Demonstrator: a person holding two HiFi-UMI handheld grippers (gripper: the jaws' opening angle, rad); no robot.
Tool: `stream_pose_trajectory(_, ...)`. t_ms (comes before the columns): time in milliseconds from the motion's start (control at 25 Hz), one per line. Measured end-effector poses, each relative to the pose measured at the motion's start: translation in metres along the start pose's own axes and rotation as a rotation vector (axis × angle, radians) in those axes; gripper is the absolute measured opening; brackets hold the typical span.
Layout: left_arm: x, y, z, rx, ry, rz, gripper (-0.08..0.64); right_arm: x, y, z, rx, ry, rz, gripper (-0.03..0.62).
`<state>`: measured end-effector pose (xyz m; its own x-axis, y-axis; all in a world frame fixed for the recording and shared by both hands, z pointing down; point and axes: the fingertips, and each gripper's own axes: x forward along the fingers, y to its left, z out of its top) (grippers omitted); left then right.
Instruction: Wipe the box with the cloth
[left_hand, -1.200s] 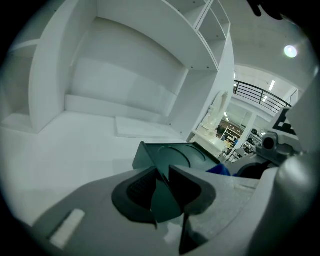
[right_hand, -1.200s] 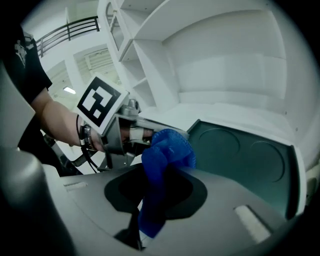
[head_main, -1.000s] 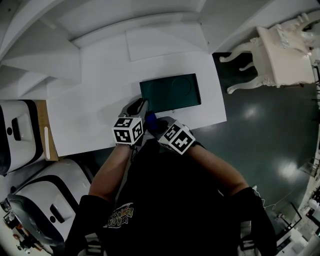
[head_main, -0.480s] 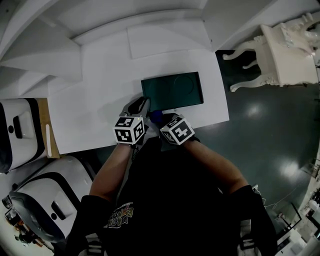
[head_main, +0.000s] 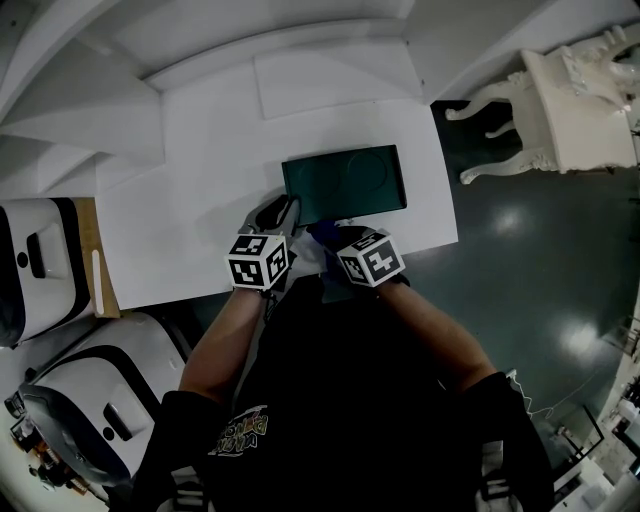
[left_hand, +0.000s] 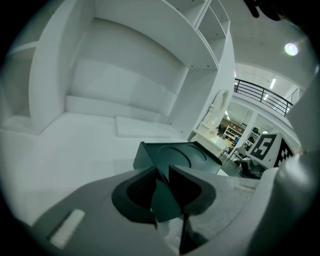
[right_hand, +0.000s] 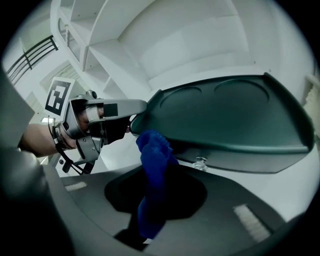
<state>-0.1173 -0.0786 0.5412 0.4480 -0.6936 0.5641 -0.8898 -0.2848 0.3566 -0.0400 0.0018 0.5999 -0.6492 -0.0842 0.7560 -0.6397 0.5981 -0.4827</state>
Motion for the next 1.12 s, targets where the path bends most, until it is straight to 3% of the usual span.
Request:
stream_pose_trajectory(320, 0.000, 0.001, 0.001, 0.004, 0.003, 0.006, 0.087, -0.026, -0.030, -0.008, 0.076, -0.044, -0.043, 0.100)
stream_pose_trajectory(640, 0.000, 0.000, 0.000, 0.008, 0.014, 0.008, 0.087, -0.048, -0.051, -0.015, 0.077, -0.050, -0.042, 0.100)
stream_pose_trajectory(1120, 0.000, -0.001, 0.000, 0.013, 0.015, 0.021, 0.087, -0.087, -0.117, -0.021, 0.153, -0.088, -0.151, 0.100)
